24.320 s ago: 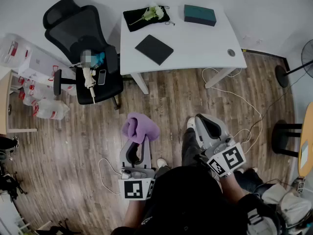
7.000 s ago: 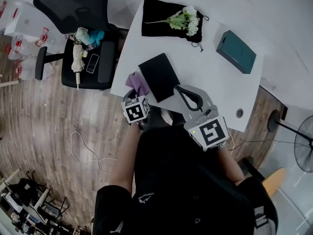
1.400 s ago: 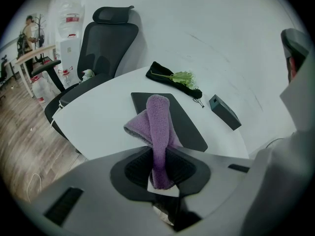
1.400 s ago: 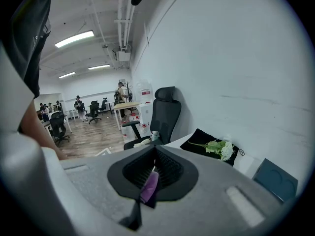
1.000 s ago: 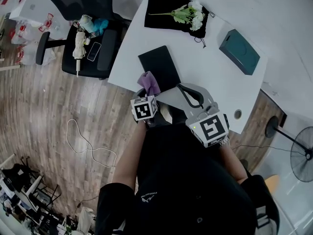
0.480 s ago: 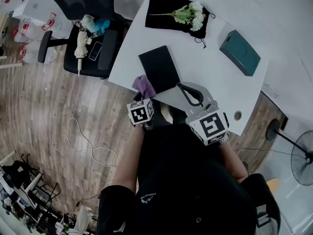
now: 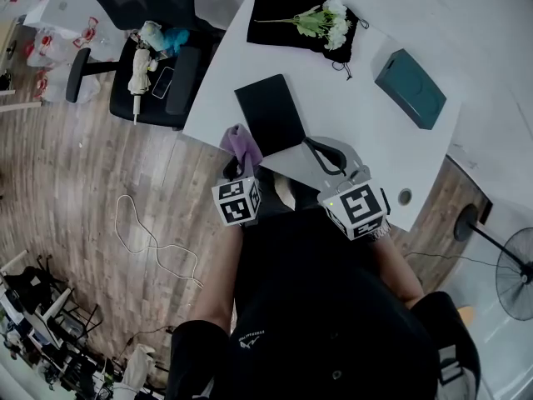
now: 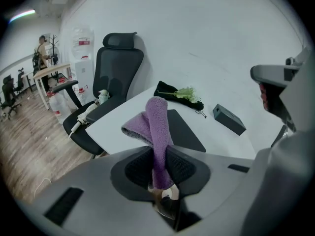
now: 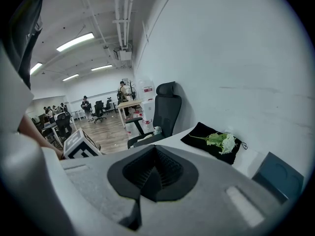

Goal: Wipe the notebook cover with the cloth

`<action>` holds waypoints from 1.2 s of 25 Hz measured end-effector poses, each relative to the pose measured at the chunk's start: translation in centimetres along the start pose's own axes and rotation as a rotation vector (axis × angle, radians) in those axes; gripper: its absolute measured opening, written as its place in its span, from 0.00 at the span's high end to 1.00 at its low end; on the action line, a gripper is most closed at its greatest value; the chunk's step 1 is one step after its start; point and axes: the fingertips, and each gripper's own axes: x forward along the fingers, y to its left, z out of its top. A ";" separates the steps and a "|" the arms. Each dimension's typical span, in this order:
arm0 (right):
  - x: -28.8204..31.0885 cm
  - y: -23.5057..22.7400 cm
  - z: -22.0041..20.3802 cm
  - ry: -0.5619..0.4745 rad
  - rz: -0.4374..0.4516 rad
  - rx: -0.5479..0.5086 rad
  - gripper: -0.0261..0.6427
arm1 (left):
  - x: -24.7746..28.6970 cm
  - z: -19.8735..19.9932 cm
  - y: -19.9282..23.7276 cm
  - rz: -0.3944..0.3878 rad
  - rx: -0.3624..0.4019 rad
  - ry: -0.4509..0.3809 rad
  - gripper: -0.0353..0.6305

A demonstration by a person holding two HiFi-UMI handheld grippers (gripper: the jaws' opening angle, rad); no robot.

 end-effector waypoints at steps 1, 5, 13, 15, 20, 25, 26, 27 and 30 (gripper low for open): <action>0.1 -0.1 -0.4 0.008 0.001 0.000 0.95 | -0.4 0.4 -0.3 0.000 0.012 -0.015 0.85; 0.4 -0.3 -1.8 0.038 0.009 0.004 0.95 | -2.3 1.7 -1.6 -0.006 0.055 -0.069 0.85; 0.6 -0.6 -3.9 0.074 0.020 0.011 0.95 | -7.2 4.6 -4.0 0.000 0.109 -0.213 0.85; 0.5 -0.9 -3.8 0.068 0.018 0.016 0.95 | -7.9 5.4 -4.6 -0.002 0.116 -0.247 0.85; 0.2 -1.2 -3.0 0.051 0.014 0.019 0.95 | -8.7 7.4 -5.7 -0.010 0.129 -0.297 0.85; -1.1 -2.4 -2.2 0.007 -0.036 0.011 0.95 | -9.8 9.6 -6.5 -0.018 0.148 -0.367 0.85; -1.5 -2.7 -1.7 -0.007 -0.046 0.018 0.95 | -10.0 10.1 -6.6 -0.023 0.150 -0.381 0.85; -1.9 -2.9 -1.2 -0.022 -0.056 0.025 0.95 | -10.3 10.7 -6.8 -0.029 0.153 -0.396 0.85; -3.3 -3.4 0.9 -0.075 -0.083 0.042 0.95 | -11.4 12.7 -7.6 -0.046 0.175 -0.446 0.85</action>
